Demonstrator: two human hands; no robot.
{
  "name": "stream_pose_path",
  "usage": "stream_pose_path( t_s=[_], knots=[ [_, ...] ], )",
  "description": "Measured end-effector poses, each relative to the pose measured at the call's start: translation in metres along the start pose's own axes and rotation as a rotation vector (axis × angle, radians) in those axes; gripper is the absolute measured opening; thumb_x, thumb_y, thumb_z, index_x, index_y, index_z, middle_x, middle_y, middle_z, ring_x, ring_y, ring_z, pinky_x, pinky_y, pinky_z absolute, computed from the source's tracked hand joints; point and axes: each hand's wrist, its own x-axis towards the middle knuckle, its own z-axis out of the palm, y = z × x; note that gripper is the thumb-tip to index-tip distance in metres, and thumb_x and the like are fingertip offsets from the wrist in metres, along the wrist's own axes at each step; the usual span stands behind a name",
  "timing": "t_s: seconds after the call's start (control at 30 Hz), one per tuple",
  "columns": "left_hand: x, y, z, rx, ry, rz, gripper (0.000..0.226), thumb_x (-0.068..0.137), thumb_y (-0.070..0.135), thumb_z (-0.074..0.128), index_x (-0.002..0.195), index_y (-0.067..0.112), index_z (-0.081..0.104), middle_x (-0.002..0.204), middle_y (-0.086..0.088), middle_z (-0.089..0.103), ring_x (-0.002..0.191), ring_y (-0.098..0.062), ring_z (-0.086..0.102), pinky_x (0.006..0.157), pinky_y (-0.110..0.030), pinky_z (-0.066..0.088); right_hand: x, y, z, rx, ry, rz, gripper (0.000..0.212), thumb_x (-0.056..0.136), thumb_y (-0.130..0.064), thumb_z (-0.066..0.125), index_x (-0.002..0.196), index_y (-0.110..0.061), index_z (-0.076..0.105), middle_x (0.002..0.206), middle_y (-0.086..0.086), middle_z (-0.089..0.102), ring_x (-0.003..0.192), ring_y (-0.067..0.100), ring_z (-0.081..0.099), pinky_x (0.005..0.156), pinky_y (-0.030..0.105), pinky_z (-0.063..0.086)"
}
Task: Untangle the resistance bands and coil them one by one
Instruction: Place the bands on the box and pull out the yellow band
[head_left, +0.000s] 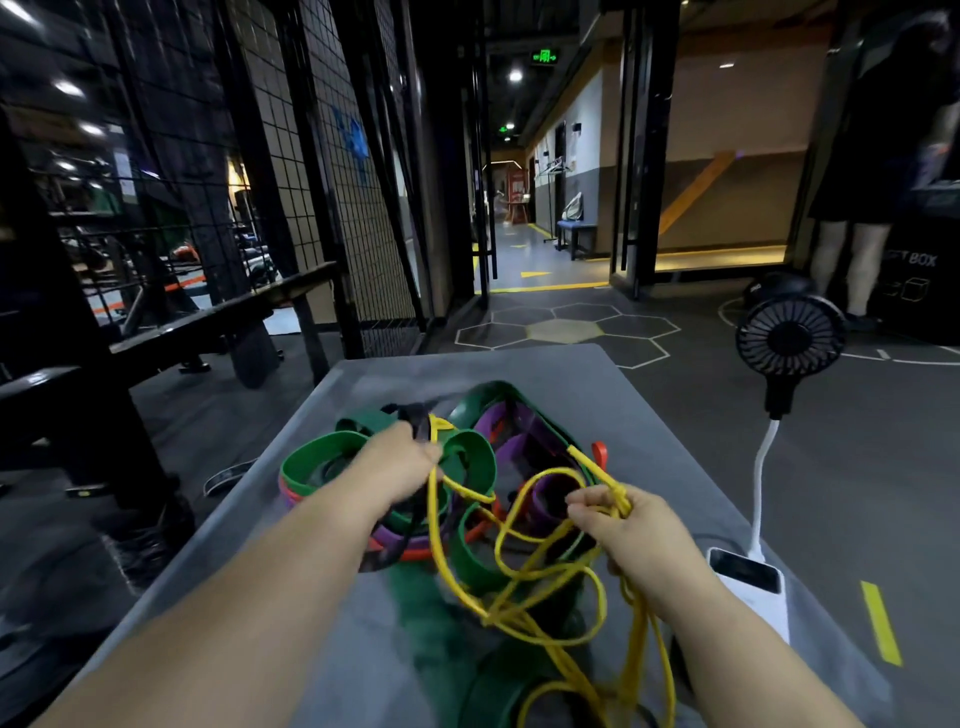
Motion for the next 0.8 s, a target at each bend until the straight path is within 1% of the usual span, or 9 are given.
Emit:
stream_pose_path(
  t_s=[0.1, 0.17, 0.23, 0.27, 0.33, 0.4, 0.5, 0.7, 0.8],
  knots=[
    [-0.004, -0.018, 0.02, 0.233, 0.011, -0.064, 0.047, 0.088, 0.034, 0.062, 0.12, 0.004, 0.046, 0.123, -0.019, 0.056, 0.111, -0.036, 0.054, 0.089, -0.038, 0.044, 0.001, 0.0, -0.003, -0.008, 0.029, 0.017, 0.012, 0.092, -0.022, 0.065, 0.084, -0.027, 0.073, 0.05, -0.006, 0.051, 0.049, 0.017, 0.046, 0.048, 0.025, 0.041],
    [-0.012, -0.022, 0.032, 0.26, 0.088, -0.069, 0.087, 0.083, 0.039, 0.07, 0.147, 0.007, 0.02, 0.152, -0.017, 0.026, 0.138, -0.036, 0.029, 0.11, -0.042, 0.029, 0.002, 0.001, -0.004, -0.034, 0.041, 0.022, 0.016, 0.094, -0.022, 0.062, 0.084, -0.029, 0.073, 0.046, -0.008, 0.049, 0.049, 0.018, 0.045, 0.048, 0.027, 0.041],
    [-0.027, -0.02, 0.045, 0.317, 0.15, 0.048, 0.101, 0.079, 0.042, 0.074, 0.152, 0.02, 0.007, 0.158, -0.006, 0.006, 0.145, -0.031, 0.01, 0.117, -0.042, 0.016, 0.002, 0.002, -0.004, -0.067, 0.051, 0.019, 0.018, 0.095, -0.023, 0.06, 0.084, -0.029, 0.073, 0.041, -0.011, 0.047, 0.047, 0.016, 0.045, 0.047, 0.025, 0.04],
    [-0.034, -0.018, 0.052, 0.353, 0.183, 0.158, 0.093, 0.079, 0.041, 0.073, 0.15, 0.026, 0.014, 0.157, -0.001, 0.006, 0.144, -0.028, 0.009, 0.117, -0.041, 0.015, 0.002, 0.001, -0.005, -0.072, 0.051, 0.017, 0.019, 0.096, -0.023, 0.059, 0.084, -0.029, 0.072, 0.04, -0.011, 0.046, 0.045, 0.015, 0.045, 0.045, 0.023, 0.039],
    [-0.044, -0.019, 0.065, 0.362, 0.185, 0.425, 0.058, 0.082, 0.036, 0.07, 0.134, 0.034, 0.043, 0.148, 0.005, 0.027, 0.136, -0.022, 0.022, 0.114, -0.036, 0.022, 0.002, -0.001, -0.006, -0.067, 0.047, 0.016, 0.019, 0.096, -0.022, 0.058, 0.086, -0.028, 0.072, 0.041, -0.008, 0.046, 0.041, 0.014, 0.044, 0.038, 0.019, 0.036],
    [-0.054, -0.019, 0.076, 0.299, 0.018, 0.631, 0.029, 0.085, 0.031, 0.065, 0.114, 0.03, 0.064, 0.125, 0.006, 0.055, 0.12, -0.018, 0.041, 0.105, -0.031, 0.033, 0.001, -0.003, -0.008, -0.079, 0.04, 0.0, 0.019, 0.097, -0.021, 0.057, 0.087, -0.027, 0.073, 0.047, -0.004, 0.048, 0.041, 0.013, 0.045, 0.037, 0.019, 0.036],
    [-0.065, -0.027, 0.089, 0.414, -0.212, 0.71, 0.03, 0.088, 0.039, 0.057, 0.114, 0.028, 0.066, 0.115, 0.002, 0.065, 0.114, -0.02, 0.051, 0.094, -0.027, 0.037, -0.002, -0.005, -0.012, -0.097, 0.025, -0.007, 0.021, 0.097, -0.02, 0.056, 0.086, -0.026, 0.073, 0.06, 0.002, 0.055, 0.045, 0.014, 0.046, 0.042, 0.024, 0.041],
    [-0.064, -0.055, 0.095, 0.418, -0.22, 0.764, 0.027, 0.093, 0.04, 0.055, 0.117, 0.031, 0.063, 0.114, 0.008, 0.064, 0.11, -0.017, 0.048, 0.099, -0.031, 0.035, -0.009, -0.004, -0.023, -0.109, 0.028, -0.014, 0.022, 0.096, -0.021, 0.057, 0.082, -0.028, 0.073, 0.062, 0.001, 0.056, 0.048, 0.015, 0.046, 0.045, 0.026, 0.043],
    [-0.063, -0.059, 0.089, 0.264, -0.186, 0.767, 0.044, 0.086, 0.053, 0.044, 0.11, 0.026, 0.068, 0.104, 0.004, 0.067, 0.102, -0.018, 0.054, 0.091, -0.029, 0.038, -0.011, -0.001, -0.027, -0.099, 0.053, -0.012, 0.023, 0.096, -0.019, 0.058, 0.081, -0.026, 0.074, 0.061, 0.0, 0.054, 0.05, 0.015, 0.047, 0.046, 0.028, 0.042]
  ],
)
